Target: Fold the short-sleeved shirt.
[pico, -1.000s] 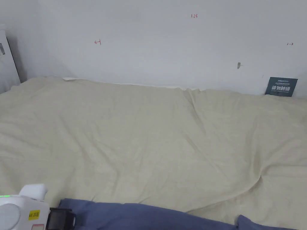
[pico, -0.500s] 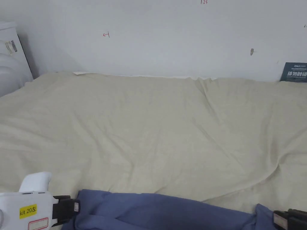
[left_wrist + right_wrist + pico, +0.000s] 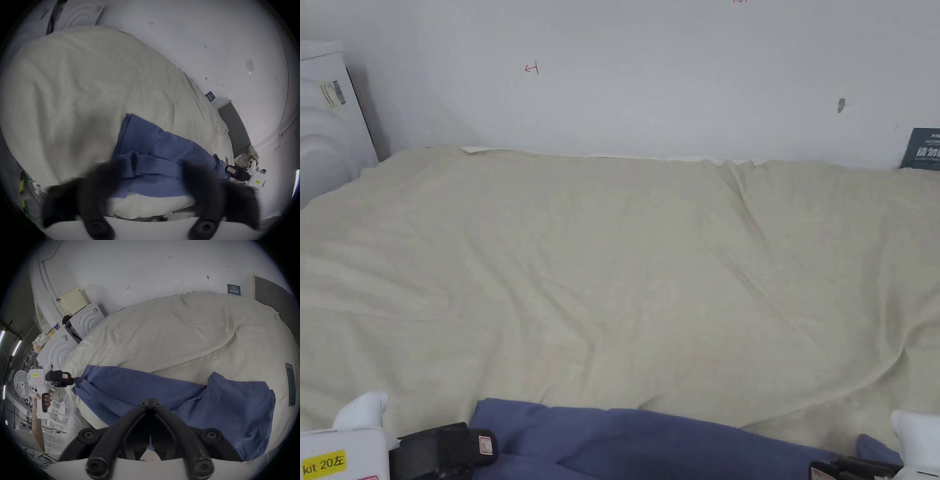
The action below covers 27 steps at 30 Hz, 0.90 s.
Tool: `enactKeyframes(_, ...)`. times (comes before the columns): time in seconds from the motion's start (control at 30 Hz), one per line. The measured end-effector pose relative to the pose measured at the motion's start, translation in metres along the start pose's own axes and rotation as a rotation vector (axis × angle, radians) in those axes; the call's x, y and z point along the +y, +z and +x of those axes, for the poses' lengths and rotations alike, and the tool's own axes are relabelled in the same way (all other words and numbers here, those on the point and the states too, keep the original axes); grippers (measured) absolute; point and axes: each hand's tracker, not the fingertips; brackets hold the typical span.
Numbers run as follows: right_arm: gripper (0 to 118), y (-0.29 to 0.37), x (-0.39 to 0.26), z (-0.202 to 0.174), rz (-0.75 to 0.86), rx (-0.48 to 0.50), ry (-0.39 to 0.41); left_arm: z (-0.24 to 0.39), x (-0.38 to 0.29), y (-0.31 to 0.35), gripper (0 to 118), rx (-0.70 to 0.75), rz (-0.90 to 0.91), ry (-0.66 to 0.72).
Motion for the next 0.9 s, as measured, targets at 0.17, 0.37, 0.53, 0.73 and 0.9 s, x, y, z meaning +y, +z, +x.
enactKeyframes(0.17, 0, -0.006, -0.001, 0.003, -0.014, -0.005, -0.026, -0.014, 0.001, 0.000, 117, 0.006, 0.012, 0.057)
enactKeyframes(0.37, 0, -0.014, -0.001, 0.003, -0.039, -0.023, -0.027, -0.020, 0.002, -0.009, 117, -0.121, -0.013, 0.129)
enactKeyframes(0.53, 0, -0.019, 0.001, 0.003, -0.053, -0.023, -0.026, -0.023, 0.005, -0.015, 117, -0.056, -0.013, 0.126)
enactKeyframes(0.73, 0, -0.023, 0.000, 0.004, -0.067, -0.024, -0.019, -0.020, 0.001, -0.033, 117, -0.166, -0.059, 0.172)
enactKeyframes(0.9, 0, -0.024, -0.002, 0.001, -0.076, -0.012, -0.010, -0.023, 0.007, -0.037, 54, -0.237, -0.047, 0.242)
